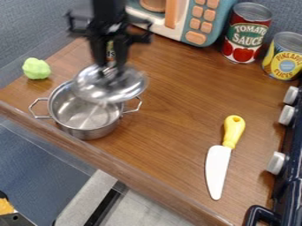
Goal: Take the silver lid off the silver pot and put it on the top right side of the table
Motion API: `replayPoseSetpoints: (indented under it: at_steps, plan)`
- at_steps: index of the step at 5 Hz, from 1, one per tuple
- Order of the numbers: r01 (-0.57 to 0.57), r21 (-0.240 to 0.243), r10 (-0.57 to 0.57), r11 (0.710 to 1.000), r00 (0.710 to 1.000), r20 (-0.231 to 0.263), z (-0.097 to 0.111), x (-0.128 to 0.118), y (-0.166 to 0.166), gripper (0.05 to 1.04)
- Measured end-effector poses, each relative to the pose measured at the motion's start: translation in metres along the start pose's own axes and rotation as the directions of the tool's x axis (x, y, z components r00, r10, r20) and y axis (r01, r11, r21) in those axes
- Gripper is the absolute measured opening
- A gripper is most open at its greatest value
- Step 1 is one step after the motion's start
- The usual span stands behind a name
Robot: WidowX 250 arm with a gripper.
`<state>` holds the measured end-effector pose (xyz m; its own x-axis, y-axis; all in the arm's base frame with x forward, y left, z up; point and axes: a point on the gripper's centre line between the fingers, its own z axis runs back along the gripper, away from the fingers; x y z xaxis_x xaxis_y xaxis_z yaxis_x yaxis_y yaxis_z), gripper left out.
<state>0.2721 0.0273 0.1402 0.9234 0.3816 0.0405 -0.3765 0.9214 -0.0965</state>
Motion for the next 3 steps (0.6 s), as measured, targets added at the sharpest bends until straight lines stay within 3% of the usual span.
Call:
replayPoseSetpoints:
  at_steps: [1,3]
  plan:
    - [0.001,-0.038,0.001,0.999,0.999,0.054,0.021,0.016,-0.031,0.267]
    - [0.056,-0.051,-0.053,0.997,0.997,0.058,-0.009,0.052,-0.101,0.267]
